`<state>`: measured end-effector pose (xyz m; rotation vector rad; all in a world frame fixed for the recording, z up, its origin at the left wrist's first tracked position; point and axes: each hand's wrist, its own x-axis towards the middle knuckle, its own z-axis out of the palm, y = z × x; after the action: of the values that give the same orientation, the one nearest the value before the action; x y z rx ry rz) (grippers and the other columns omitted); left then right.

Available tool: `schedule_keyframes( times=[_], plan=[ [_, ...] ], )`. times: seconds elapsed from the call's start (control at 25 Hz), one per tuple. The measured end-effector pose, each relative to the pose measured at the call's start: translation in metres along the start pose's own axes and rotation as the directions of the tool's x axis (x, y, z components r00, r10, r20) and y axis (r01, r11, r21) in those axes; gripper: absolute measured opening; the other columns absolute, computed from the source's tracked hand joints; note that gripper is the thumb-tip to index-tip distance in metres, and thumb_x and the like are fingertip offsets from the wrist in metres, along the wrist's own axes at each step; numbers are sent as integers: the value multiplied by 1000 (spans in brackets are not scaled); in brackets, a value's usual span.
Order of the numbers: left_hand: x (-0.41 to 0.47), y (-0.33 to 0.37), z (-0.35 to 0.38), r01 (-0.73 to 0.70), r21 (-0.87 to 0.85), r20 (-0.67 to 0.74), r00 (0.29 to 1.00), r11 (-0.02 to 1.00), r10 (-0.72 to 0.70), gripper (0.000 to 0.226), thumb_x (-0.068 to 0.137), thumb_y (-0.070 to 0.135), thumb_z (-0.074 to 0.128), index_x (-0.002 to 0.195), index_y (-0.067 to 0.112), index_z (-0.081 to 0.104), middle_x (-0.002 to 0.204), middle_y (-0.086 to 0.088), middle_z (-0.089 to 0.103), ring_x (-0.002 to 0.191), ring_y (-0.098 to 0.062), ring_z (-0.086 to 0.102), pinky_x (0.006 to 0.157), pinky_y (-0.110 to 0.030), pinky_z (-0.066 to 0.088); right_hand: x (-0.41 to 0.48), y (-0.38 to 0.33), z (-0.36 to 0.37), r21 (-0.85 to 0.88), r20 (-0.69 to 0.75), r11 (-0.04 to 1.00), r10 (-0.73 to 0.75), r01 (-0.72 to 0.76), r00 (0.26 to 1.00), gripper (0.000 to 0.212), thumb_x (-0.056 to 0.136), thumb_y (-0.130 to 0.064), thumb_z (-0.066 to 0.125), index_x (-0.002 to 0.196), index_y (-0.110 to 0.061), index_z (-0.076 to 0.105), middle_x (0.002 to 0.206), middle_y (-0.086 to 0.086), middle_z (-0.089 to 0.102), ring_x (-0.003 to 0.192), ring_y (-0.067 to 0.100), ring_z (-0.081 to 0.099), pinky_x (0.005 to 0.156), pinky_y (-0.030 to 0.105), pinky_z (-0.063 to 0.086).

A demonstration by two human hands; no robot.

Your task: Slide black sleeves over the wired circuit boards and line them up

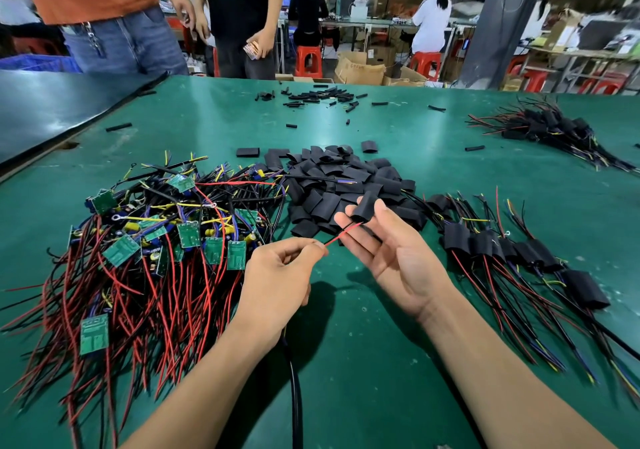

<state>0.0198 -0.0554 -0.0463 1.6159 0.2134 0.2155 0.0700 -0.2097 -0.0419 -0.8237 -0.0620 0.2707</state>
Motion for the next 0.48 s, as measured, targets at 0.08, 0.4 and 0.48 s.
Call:
schedule_keyframes(
  times=[0.08,0.4,0.48],
  plan=[
    [1,0,0,14,-11,-22,1000,1000,-14,18,89,15,65,74,15,75,43,6,40,36,-17,38,38,-18,29,-1,0,0,-5,20,1000,-2,2,1000,36,86,-27,64,114,-6,66,118,18,71,113,32,69,85,36,60],
    [2,1,0,-3,-31,-52,999,1000,1,17,90,15,65,76,12,75,42,7,41,35,-16,38,37,-15,28,-2,4,2,-119,96,988,-83,94,992,36,86,-25,66,118,-12,60,122,13,71,113,29,69,91,34,57],
    [2,2,0,3,-63,-28,1000,998,-5,18,92,15,64,78,11,74,44,11,44,35,-15,38,37,-16,29,0,8,1,-193,96,972,-116,132,989,31,84,-24,69,114,-15,64,119,11,73,110,27,71,89,33,57]
  ],
)
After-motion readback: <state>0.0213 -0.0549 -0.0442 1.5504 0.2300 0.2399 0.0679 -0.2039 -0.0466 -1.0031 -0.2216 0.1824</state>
